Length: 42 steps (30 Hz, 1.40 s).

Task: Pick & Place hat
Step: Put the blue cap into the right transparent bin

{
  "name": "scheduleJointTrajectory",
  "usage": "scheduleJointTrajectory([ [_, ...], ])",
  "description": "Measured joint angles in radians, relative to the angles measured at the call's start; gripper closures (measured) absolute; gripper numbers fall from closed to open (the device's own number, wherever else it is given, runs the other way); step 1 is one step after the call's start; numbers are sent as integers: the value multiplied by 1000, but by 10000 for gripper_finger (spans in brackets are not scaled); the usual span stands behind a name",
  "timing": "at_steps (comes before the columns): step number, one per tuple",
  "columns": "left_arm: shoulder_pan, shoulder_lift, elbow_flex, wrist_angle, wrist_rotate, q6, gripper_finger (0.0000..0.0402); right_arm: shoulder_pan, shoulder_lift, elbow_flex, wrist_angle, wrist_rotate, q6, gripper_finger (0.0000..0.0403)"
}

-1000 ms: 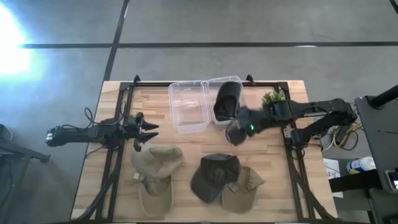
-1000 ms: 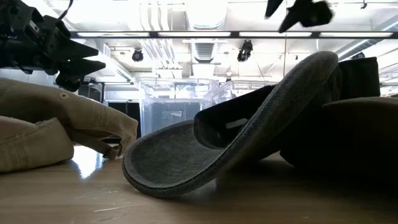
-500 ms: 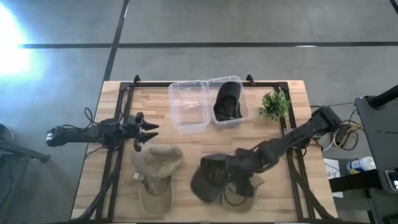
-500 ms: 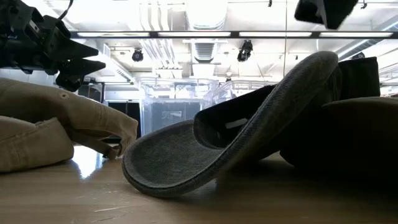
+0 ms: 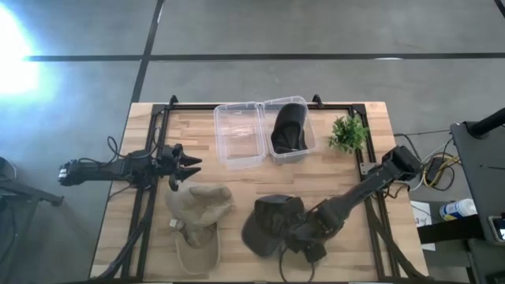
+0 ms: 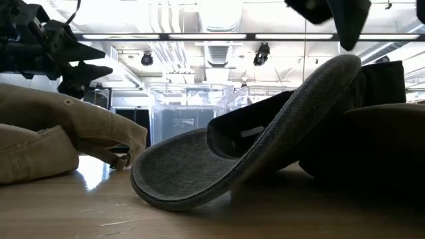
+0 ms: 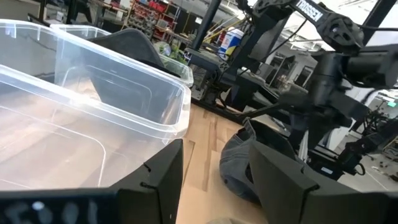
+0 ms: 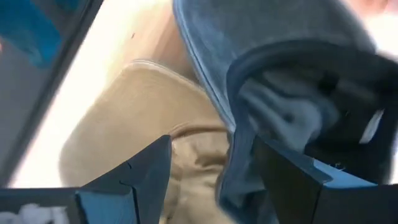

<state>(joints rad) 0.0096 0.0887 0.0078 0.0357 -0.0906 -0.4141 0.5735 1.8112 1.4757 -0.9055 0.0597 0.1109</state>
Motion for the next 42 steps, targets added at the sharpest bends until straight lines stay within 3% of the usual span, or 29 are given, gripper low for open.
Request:
scheduleJointTrajectory([
  [5,0,0,0,0,0,-5,225,2,22,8,10,75,-111,179],
  [16,0,0,0,1,0,-16,225,21,39,-8,119,42,-171,179],
  [26,0,0,0,35,0,-467,225,22,56,-36,145,53,-132,179],
  [36,0,0,0,36,0,-492,225,-15,59,-128,242,127,-153,181],
  [42,0,0,0,39,0,-494,225,-37,58,-139,254,121,-148,222],
])
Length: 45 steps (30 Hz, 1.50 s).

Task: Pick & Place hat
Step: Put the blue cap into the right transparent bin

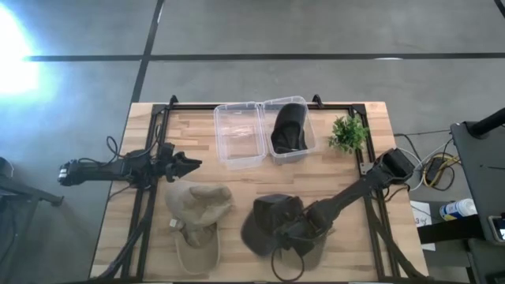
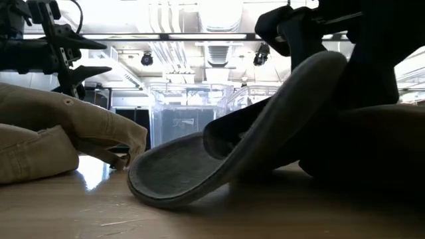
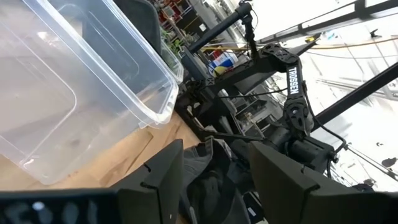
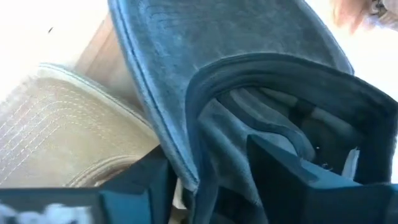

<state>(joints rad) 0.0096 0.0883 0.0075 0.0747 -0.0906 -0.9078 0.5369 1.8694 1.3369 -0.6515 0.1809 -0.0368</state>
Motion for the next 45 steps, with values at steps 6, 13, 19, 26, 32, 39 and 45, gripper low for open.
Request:
scheduleJointTrajectory([
  [6,0,0,0,1,0,-11,225,-14,0,0,8,-34,16,304],
  [13,0,0,0,1,0,-12,225,-60,-12,0,6,-51,125,386],
  [19,0,0,0,0,0,-12,225,-128,-101,-2,4,-38,271,388],
  [26,0,0,0,0,1,-14,225,-207,-336,-2,12,209,479,388],
  [32,0,0,0,-1,1,-13,225,-246,-557,-10,71,571,686,389],
  [39,0,0,0,-1,0,-13,225,-369,-687,-18,103,740,789,389],
  [45,0,0,0,-1,0,-13,225,-559,-646,-43,202,550,888,389],
])
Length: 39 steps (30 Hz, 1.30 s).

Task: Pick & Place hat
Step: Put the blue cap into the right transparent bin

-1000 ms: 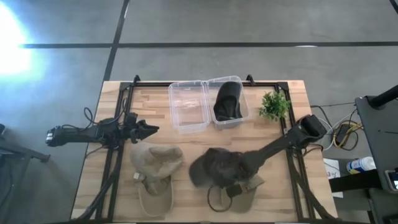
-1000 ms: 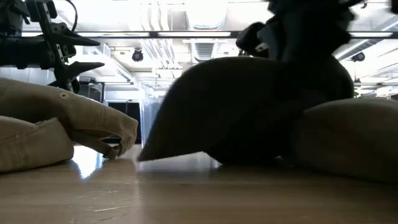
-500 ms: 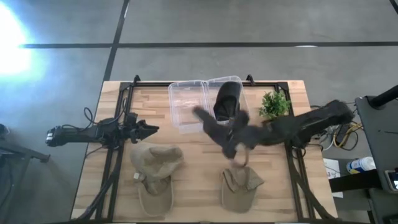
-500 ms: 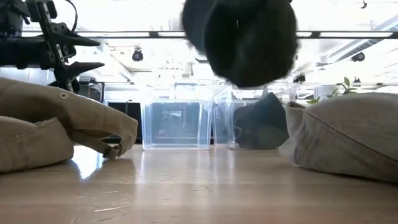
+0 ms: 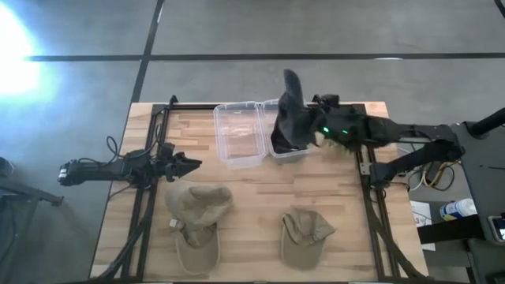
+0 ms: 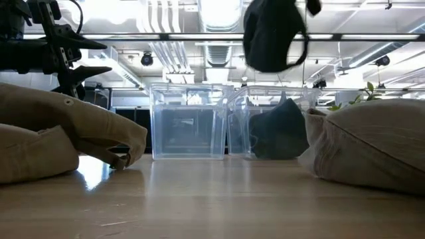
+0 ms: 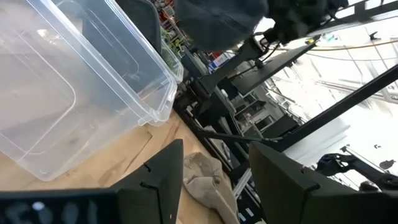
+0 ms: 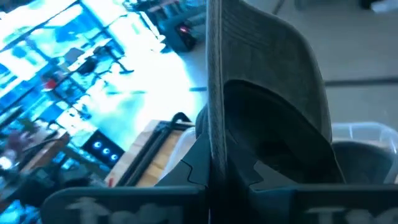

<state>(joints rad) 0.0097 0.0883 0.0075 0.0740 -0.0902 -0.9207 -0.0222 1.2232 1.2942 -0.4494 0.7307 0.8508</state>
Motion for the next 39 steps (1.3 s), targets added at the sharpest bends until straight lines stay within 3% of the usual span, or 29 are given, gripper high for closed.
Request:
scheduleJointTrajectory([
  [5,0,0,0,1,0,0,225,-109,70,-43,48,-62,58,390],
  [9,0,0,0,1,0,0,225,-172,113,-133,190,-133,128,390],
  [16,0,0,0,1,0,0,225,-223,155,-349,284,-187,415,390],
  [22,0,0,0,1,0,0,225,-221,190,-457,330,-345,396,390],
  [26,0,0,0,1,0,1,225,-221,214,-467,323,-371,353,383],
  [30,0,0,0,3,0,-16,225,-227,220,-449,259,-386,349,351],
  [34,0,0,0,23,1,-300,225,-228,205,-417,252,-386,294,300],
  [39,1,0,0,23,-58,-299,225,-223,183,-339,237,-425,153,239],
])
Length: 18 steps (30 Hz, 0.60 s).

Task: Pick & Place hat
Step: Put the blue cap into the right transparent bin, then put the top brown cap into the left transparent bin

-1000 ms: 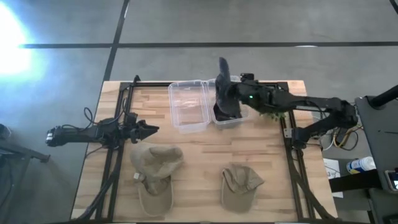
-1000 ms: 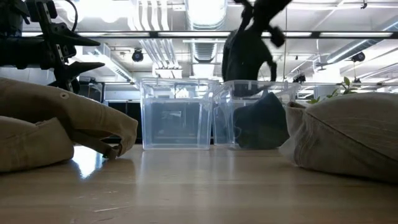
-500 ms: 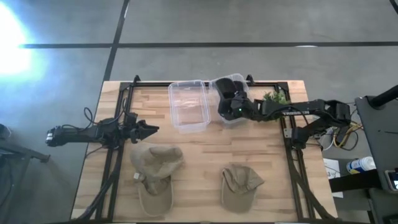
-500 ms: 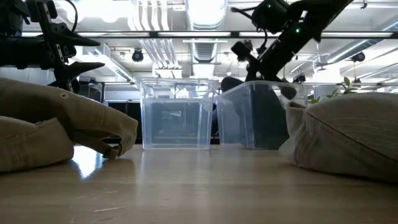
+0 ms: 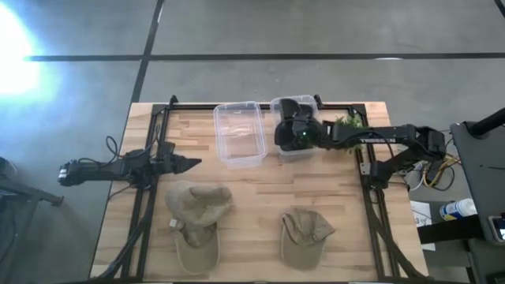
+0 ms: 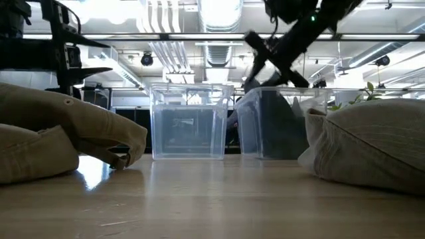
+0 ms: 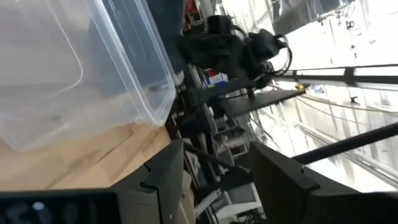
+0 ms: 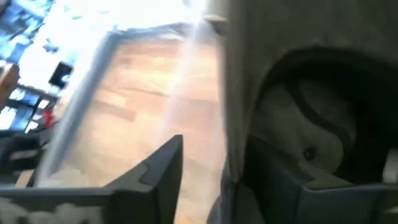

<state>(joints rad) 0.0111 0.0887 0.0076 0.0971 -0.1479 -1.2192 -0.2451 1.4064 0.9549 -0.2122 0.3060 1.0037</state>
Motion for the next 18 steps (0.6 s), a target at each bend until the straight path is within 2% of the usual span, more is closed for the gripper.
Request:
scheduleJointTrajectory([
  [3,0,0,0,6,-28,-78,225,17,-15,69,-5,-1,-143,214],
  [6,0,0,0,49,-21,-113,225,34,-24,167,-96,-21,-285,202],
  [11,0,10,20,86,72,-109,225,75,-14,349,-377,-188,-499,202],
  [15,0,50,70,84,165,-97,225,141,20,456,-705,-276,-476,202],
  [18,-1,106,103,31,227,-51,225,218,43,479,-842,-352,-458,202],
])
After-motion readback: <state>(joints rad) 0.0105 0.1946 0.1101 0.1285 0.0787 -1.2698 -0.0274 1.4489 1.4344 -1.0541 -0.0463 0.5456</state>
